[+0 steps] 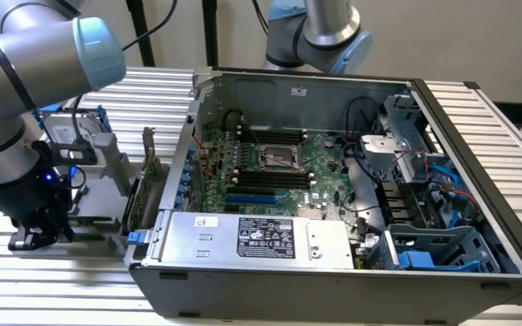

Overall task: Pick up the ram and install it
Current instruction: 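Pick up the ram and move it above insertion slot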

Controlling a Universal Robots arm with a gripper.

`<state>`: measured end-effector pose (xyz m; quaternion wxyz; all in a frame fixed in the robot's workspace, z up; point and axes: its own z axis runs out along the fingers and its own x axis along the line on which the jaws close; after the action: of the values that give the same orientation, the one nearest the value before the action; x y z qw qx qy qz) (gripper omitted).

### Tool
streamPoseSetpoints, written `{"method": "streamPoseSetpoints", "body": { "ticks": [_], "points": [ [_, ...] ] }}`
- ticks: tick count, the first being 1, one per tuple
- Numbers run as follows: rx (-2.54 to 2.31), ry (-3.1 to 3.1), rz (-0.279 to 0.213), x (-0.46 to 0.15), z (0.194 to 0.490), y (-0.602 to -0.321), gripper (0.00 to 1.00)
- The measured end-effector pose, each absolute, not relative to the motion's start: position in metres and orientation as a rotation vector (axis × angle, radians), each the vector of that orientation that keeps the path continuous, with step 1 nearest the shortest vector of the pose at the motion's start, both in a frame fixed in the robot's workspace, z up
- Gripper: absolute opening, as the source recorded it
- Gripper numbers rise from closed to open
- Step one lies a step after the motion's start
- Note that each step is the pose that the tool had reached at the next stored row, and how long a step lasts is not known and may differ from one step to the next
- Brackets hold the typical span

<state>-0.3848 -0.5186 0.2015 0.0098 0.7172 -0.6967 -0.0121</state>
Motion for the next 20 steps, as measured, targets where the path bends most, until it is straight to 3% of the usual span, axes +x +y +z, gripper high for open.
{"method": "streamPoseSetpoints", "body": {
  "ticks": [20],
  "points": [
    [2.239, -2.175, -0.038, -0.382, 0.282, -0.515, 0.14]
  ]
}}
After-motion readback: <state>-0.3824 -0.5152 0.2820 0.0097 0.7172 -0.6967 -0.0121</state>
